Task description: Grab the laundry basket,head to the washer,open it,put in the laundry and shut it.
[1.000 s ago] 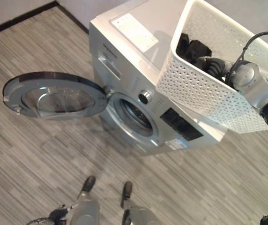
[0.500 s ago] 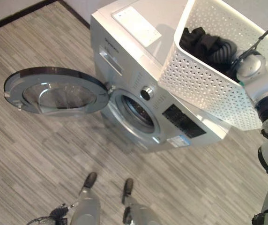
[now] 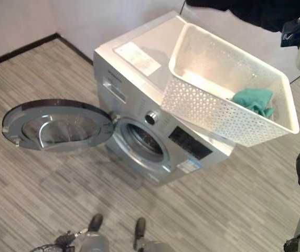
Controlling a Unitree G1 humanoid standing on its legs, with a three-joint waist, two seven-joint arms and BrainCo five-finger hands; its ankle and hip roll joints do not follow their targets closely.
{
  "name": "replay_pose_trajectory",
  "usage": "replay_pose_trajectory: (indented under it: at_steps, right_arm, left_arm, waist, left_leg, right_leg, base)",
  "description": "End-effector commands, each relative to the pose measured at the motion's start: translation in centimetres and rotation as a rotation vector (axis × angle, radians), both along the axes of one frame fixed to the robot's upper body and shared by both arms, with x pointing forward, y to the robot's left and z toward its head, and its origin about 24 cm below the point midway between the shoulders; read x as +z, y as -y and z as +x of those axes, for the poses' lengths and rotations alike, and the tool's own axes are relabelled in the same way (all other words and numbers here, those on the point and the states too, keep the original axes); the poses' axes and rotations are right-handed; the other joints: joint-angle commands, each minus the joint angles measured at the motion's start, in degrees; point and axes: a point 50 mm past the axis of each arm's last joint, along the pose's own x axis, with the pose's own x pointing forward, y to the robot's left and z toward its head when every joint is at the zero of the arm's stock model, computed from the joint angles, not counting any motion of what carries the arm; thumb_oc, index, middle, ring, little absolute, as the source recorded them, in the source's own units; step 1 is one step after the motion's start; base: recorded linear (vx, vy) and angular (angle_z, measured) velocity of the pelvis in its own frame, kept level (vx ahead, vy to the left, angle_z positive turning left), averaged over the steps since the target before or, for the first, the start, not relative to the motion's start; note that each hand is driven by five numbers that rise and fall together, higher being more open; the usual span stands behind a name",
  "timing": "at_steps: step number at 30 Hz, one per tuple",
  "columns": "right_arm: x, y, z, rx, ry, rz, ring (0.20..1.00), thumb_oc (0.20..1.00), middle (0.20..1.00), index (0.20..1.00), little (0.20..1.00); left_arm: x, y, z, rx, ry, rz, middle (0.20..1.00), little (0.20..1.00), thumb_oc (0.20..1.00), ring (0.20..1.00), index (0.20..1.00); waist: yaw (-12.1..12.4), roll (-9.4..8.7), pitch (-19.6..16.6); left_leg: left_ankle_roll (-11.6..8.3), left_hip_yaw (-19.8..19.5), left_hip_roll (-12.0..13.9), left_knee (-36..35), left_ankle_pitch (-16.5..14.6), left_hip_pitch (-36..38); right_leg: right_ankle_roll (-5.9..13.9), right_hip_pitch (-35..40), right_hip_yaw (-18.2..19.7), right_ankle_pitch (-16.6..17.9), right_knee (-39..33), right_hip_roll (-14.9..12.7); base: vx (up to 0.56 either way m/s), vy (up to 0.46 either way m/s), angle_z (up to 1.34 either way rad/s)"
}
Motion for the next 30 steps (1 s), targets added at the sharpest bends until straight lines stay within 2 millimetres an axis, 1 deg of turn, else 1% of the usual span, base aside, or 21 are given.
replay_pose_trajectory:
  at_steps: [1,3,5,6,7,8,10,13,14,15,17,19,20,21,22,23,24,25,26,27,30]
  right_arm:
    - [3.1,1.9,-3.5,-0.127,0.229,0.007,0.2,0.2,0.2,0.2,0.2]
    - [2.8,2.0,-4.0,-0.148,0.262,-0.005,0.2,0.2,0.2,0.2,0.2]
    - [2.6,2.2,-4.5,-0.165,0.281,-0.009,0.2,0.2,0.2,0.2,0.2]
    - [2.4,2.5,-4.9,-0.182,0.296,-0.02,0.2,0.2,0.2,0.2,0.2]
    - [1.9,2.8,-6.3,-0.181,0.346,-0.038,0.2,0.2,0.2,0.2,0.2]
    - [1.8,2.9,-6.3,-0.183,0.344,-0.036,0.2,0.2,0.2,0.2,0.2]
    - [1.2,2.7,-7.5,-0.17,0.375,-0.074,0.2,0.2,0.2,0.2,0.2]
    - [-0.2,3.0,-9.2,-0.178,0.402,-0.114,0.2,0.2,0.2,0.2,0.2]
    - [-1.2,3.0,-10.0,-0.177,0.405,-0.137,0.2,0.2,0.2,0.2,0.2]
    - [-1.3,3.1,-10.1,-0.181,0.403,-0.135,0.2,0.2,0.2,0.2,0.2]
    - [-2.2,2.9,-11.1,-0.182,0.416,-0.163,0.2,0.2,0.2,0.2,0.2]
    - [-2.8,2.6,-12.2,-0.187,0.445,-0.184,0.2,0.2,0.2,0.2,0.2]
    - [-3.8,2.3,-12.9,-0.174,0.463,-0.181,0.2,0.2,0.2,0.2,0.2]
    - [-4.0,2.3,-13.0,-0.176,0.462,-0.179,0.2,0.2,0.2,0.2,0.2]
    - [-5.4,2.0,-13.7,-0.156,0.451,-0.18,0.2,0.2,0.2,0.2,0.2]
    - [-5.6,2.0,-13.9,-0.159,0.449,-0.179,0.2,0.2,0.2,0.2,0.2]
    - [-6.6,1.6,-14.3,-0.13,0.433,-0.177,0.2,0.2,0.2,0.2,0.2]
    - [-8.2,1.1,-14.9,-0.073,0.393,-0.165,0.2,0.2,0.2,0.2,0.2]
    - [-9.3,0.6,-14.9,-0.031,0.351,-0.162,0.2,0.2,0.2,0.2,0.2]
    - [-9.4,0.6,-15.0,-0.031,0.348,-0.16,0.2,0.2,0.2,0.2,0.2]
    - [-12.7,-0.6,-15.0,0.094,0.184,-0.137,0.2,0.2,0.2,0.2,0.2]
  left_arm:
    - [-0.4,-0.4,-2.0,-0.038,-0.114,0.049,1.0,1.0,1.0,1.0,1.0]
    - [-0.6,-0.1,-2.2,-0.049,-0.122,0.046,1.0,1.0,1.0,1.0,1.0]
    - [-0.6,-0.1,-2.3,-0.053,-0.124,0.049,1.0,1.0,1.0,1.0,1.0]
    - [-0.6,0.0,-2.3,-0.059,-0.124,0.048,1.0,1.0,1.0,1.0,1.0]
    - [-0.6,0.2,-1.8,-0.074,-0.098,0.055,1.0,1.0,1.0,1.0,1.0]
    - [-0.5,0.1,-1.8,-0.076,-0.099,0.058,1.0,1.0,1.0,1.0,1.0]
    - [-0.4,0.4,-1.0,-0.09,-0.061,0.054,1.0,1.0,1.0,1.0,1.0]
    - [-0.1,0.7,0.1,-0.149,-0.017,0.071,1.0,1.0,1.0,1.0,1.0]
    - [0.2,1.0,1.0,-0.181,0.021,0.079,1.0,1.0,1.0,1.0,1.0]
    - [0.2,0.9,1.0,-0.184,0.02,0.081,1.0,1.0,1.0,1.0,1.0]
    - [0.6,1.0,1.8,-0.204,0.058,0.092,1.0,1.0,1.0,1.0,1.0]
    - [0.8,1.0,2.2,-0.223,0.077,0.1,1.0,1.0,1.0,1.0,1.0]
    - [0.8,1.0,2.4,-0.233,0.084,0.111,1.0,1.0,1.0,1.0,1.0]
    - [0.9,1.0,2.4,-0.236,0.083,0.113,1.0,1.0,1.0,1.0,1.0]
    - [0.9,1.1,2.5,-0.234,0.094,0.118,1.0,1.0,1.0,1.0,1.0]
    - [0.9,1.0,2.5,-0.236,0.093,0.121,1.0,1.0,1.0,1.0,1.0]
    - [1.1,0.8,2.6,-0.233,0.101,0.13,1.0,1.0,1.0,1.0,1.0]
    - [1.5,0.6,3.0,-0.233,0.134,0.135,1.0,1.0,1.0,1.0,1.0]
    - [2.0,0.5,3.8,-0.236,0.178,0.142,1.0,1.0,1.0,1.0,1.0]
    - [2.0,0.4,3.7,-0.238,0.176,0.143,1.0,1.0,1.0,1.0,1.0]
    - [4.0,0.1,5.5,-0.305,0.313,0.172,1.0,1.0,1.0,1.0,1.0]
  waist:
    - [0.6,1.39,-2.9]
    - [0.1,1.84,-3.3]
    - [0.1,1.68,-3.5]
    - [-0.2,1.81,-3.6]
    - [-1.0,1.89,-3.7]
    - [-0.8,1.75,-3.7]
    - [-1.8,2.22,-3.8]
    - [-2.5,2.37,-4.1]
    - [-3.3,2.82,-4.1]
    - [-3.1,2.67,-4.2]
    - [-3.8,3.17,-4.3]
    - [-4.4,3.58,-4.4]
    - [-5.4,4.1,-4.5]
    - [-5.2,3.98,-4.5]
    - [-6.3,4.53,-4.6]
    - [-6.1,4.39,-4.7]
    - [-6.6,4.61,-4.8]
    - [-7.2,4.91,-5.0]
    - [-7.6,5.22,-4.8]
    - [-7.5,5.09,-4.9]
    - [-8.3,5.48,-4.5]
  left_leg:
    - [1.5,5.2,5.4,-5.2,-3.8,11.1]
    - [1.79,5.8,5.2,-5.2,-4.2,11.6]
    - [1.92,6.1,5.1,-5.0,-4.5,11.9]
    - [2.12,6.3,4.8,-4.9,-4.7,12.0]
    - [2.52,6.9,4.1,-4.4,-4.8,12.3]
    - [2.52,6.9,4.1,-4.3,-4.9,12.3]
    - [2.85,7.4,3.8,-4.1,-5.4,12.7]
    - [3.3,8.2,3.3,-3.6,-6.1,13.4]
    - [3.67,8.6,2.9,-3.3,-6.6,13.8]
    - [3.69,8.6,2.9,-3.2,-6.7,13.8]
    - [4.05,9.2,2.5,-3.0,-7.1,14.2]
    - [4.4,9.8,2.0,-2.8,-7.6,14.6]
    - [4.81,10.6,1.5,-2.5,-8.0,15.1]
    - [4.83,10.7,1.5,-2.5,-8.1,15.1]
    - [5.21,11.4,1.0,-2.3,-8.4,15.6]
    - [5.22,11.4,1.0,-2.3,-8.4,15.7]
    - [5.43,11.9,0.8,-2.3,-8.6,16.0]
    - [5.72,12.6,0.4,-2.3,-8.7,16.3]
    - [5.82,12.8,0.3,-2.3,-8.8,16.4]
    - [5.82,12.8,0.3,-2.3,-8.8,16.4]
    - [6.21,13.6,-0.3,-2.2,-9.1,17.1]
  right_leg:
    - [5.04,-1.9,0.9,-5.1,3.5,-2.4]
    - [5.27,-1.8,1.4,-4.9,3.5,-2.5]
    - [5.37,-1.9,1.7,-4.7,3.5,-2.5]
    - [5.53,-2.0,2.0,-4.5,3.6,-2.7]
    - [5.74,-2.3,2.9,-3.8,3.8,-3.2]
    - [5.75,-2.3,2.9,-3.8,3.9,-3.2]
    - [6.01,-2.3,3.5,-3.5,4.0,-3.5]
    - [6.3,-2.4,4.2,-3.1,4.2,-3.8]
    - [6.53,-2.4,4.8,-2.8,4.3,-4.1]
    - [6.54,-2.4,4.8,-2.8,4.3,-4.1]
    - [6.86,-2.5,5.4,-2.5,4.4,-4.4]
    - [7.05,-2.6,6.3,-2.2,4.5,-4.6]
    - [7.27,-2.8,7.2,-2.0,4.7,-4.7]
    - [7.29,-2.8,7.3,-2.0,4.7,-4.7]
    - [7.47,-3.0,8.2,-1.7,5.0,-4.8]
    - [7.48,-3.1,8.3,-1.7,5.0,-4.8]
    - [7.61,-3.2,8.8,-1.6,5.2,-4.8]
    - [7.77,-3.5,9.6,-1.5,5.5,-4.9]
    - [7.82,-3.6,9.8,-1.5,5.6,-5.0]
    - [7.83,-3.6,9.9,-1.5,5.6,-5.0]
    - [8.3,-4.0,10.7,-1.2,6.1,-5.2]
  base:
    - [0.02,0.057,-0.09]
    - [0.01,0.055,-0.17]
    - [0.0,0.046,-0.22]
    - [-0.03,0.083,-0.21]
    - [-0.03,0.084,-0.13]
    - [-0.03,0.08,-0.1]
    - [-0.01,0.053,-0.09]
    - [-0.02,0.072,-0.23]
    - [-0.02,0.064,-0.28]
    - [-0.03,0.068,-0.33]
    - [-0.03,0.068,-0.22]
    - [-0.02,0.102,-0.16]
    - [-0.02,0.088,-0.19]
    - [-0.03,0.111,-0.34]
    - [-0.02,0.059,-0.36]
    - [-0.04,0.086,-0.32]
    - [-0.03,0.069,-0.18]
    - [-0.05,0.084,-0.1]
    - [-0.04,0.057,-0.26]
    - [-0.04,0.034,-0.25]
    - [-0.04,0.046,-0.19]
